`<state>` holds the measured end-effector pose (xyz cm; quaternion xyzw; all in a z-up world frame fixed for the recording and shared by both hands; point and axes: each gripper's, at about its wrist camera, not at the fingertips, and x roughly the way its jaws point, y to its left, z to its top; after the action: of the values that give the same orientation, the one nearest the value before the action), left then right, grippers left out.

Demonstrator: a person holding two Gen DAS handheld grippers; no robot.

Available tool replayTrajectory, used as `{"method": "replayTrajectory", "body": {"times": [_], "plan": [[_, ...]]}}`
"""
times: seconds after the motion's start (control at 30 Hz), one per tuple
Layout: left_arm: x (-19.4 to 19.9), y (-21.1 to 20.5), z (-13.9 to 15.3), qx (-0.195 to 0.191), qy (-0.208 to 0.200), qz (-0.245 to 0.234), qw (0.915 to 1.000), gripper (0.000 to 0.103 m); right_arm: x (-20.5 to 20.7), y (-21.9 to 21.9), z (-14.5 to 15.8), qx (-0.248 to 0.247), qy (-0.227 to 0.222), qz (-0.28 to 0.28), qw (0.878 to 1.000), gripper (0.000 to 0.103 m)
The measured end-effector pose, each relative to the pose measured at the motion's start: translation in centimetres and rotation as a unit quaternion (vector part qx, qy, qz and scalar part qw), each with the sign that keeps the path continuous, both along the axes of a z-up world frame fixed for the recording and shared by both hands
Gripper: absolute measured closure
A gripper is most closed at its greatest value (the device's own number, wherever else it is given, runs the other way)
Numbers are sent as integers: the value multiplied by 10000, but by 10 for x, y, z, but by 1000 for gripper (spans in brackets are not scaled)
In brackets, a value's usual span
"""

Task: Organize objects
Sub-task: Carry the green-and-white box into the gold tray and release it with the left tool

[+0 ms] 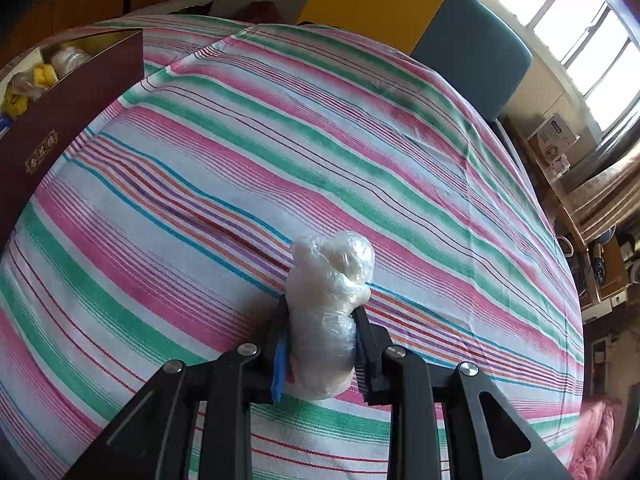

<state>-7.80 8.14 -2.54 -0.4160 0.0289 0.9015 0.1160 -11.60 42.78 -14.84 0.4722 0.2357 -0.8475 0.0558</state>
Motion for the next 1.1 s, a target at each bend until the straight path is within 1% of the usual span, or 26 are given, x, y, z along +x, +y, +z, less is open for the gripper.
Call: {"method": "replayTrajectory", "body": {"times": [0.27,0.5,0.6,0.63,0.7,0.73,0.8,0.83,0.97,1.03,1.1], "plan": [[-17,10,-12,61,-206,-115,9997,73,0,0,0,-27,-8,-13,10000,75],[-48,14,-36,151,-714,-190,9972,73,1,0,1,-39,-13,-11,10000,75],[-59,16,-44,172,-849,-241,9959,73,1,0,1,-49,-16,-19,10000,75],[-62,16,-48,190,-934,-292,9950,72,2,-1,1,-51,-16,-22,10000,75],[-70,17,-58,191,-1108,-371,9930,65,3,-1,1,-55,-14,-27,10000,75],[-71,20,-59,154,-1086,-485,9928,59,3,-1,1,-58,-15,-28,10000,75],[-69,25,-58,-37,-943,-574,9939,54,3,-2,1,-62,-16,-28,10000,75],[-69,25,-57,-39,-940,-579,9939,50,3,0,1,-59,-15,-20,10000,75],[-63,19,-52,90,-894,-450,9949,50,4,-2,1,-68,-16,-27,10000,75],[-58,15,-47,124,-786,-374,9961,50,3,0,1,-70,-18,-26,10000,75],[-51,10,-41,78,-643,-300,9974,50,4,-1,1,-72,-19,-26,10000,75]]}}
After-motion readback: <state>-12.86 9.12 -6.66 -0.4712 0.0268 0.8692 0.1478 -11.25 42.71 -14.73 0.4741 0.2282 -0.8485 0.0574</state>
